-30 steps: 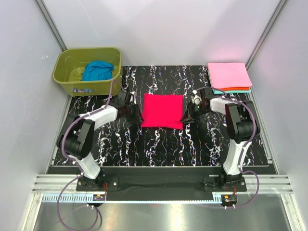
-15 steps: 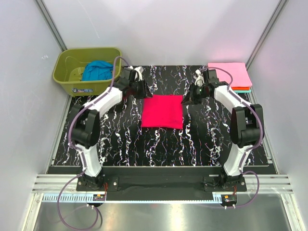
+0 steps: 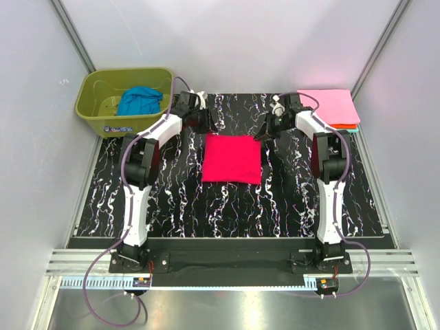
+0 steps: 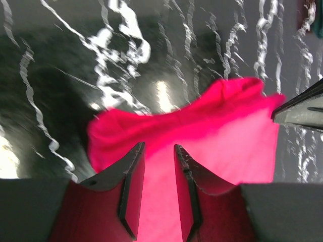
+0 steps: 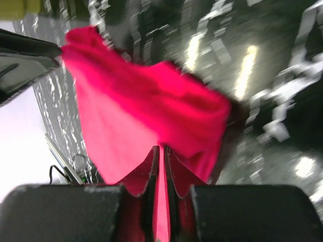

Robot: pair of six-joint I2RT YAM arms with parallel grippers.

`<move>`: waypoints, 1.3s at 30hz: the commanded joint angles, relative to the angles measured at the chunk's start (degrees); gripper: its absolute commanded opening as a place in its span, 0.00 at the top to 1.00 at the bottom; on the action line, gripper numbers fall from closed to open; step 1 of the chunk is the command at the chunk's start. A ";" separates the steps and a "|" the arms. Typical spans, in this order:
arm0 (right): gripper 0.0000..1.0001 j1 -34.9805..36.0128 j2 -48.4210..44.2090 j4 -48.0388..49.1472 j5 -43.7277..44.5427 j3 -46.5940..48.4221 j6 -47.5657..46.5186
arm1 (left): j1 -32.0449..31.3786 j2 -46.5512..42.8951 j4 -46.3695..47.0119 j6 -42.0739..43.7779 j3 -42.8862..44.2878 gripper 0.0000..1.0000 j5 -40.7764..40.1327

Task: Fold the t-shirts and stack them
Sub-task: Fold the tshirt

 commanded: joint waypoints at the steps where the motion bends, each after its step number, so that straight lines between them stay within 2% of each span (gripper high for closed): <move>1: 0.87 -2.18 4.51 -0.75 -2.53 4.56 0.21 | 1.08 2.40 0.74 2.50 4.77 0.66 1.93; 8: 0.87 -2.72 10.33 -0.57 -4.29 10.80 1.18 | 1.61 8.11 0.83 4.08 8.46 0.65 0.62; 15: 0.85 -2.72 11.48 -0.49 -4.99 12.03 1.97 | 2.13 10.23 0.57 4.26 10.84 0.64 -0.44; 19: 0.84 -2.72 9.81 -0.40 -5.35 11.68 2.67 | 2.31 7.16 0.13 4.96 10.31 0.62 -0.97; 24: 0.84 -2.80 8.23 -0.31 -5.26 10.63 2.67 | 2.31 -0.75 -0.23 4.96 8.04 0.63 -0.27; 26: 0.84 -2.80 8.05 -0.22 -5.09 10.19 3.02 | 2.05 -4.34 -0.05 4.35 6.45 0.67 -0.35; 27: 0.84 -2.72 7.96 -0.22 -5.08 10.10 3.28 | 1.79 -5.49 -0.14 4.00 4.70 0.74 -0.61; 29: 0.84 -2.80 7.79 -0.22 -5.26 9.84 3.46 | 1.35 -8.21 -0.23 3.82 2.76 0.79 -1.75; 35: 0.84 -2.72 7.17 0.04 -4.91 8.96 3.46 | 0.73 -8.07 -0.14 2.33 -1.73 0.99 -0.98; 39: 0.84 -2.80 6.82 0.22 -5.00 8.78 3.72 | 0.73 -4.19 0.21 1.45 -1.38 1.00 0.88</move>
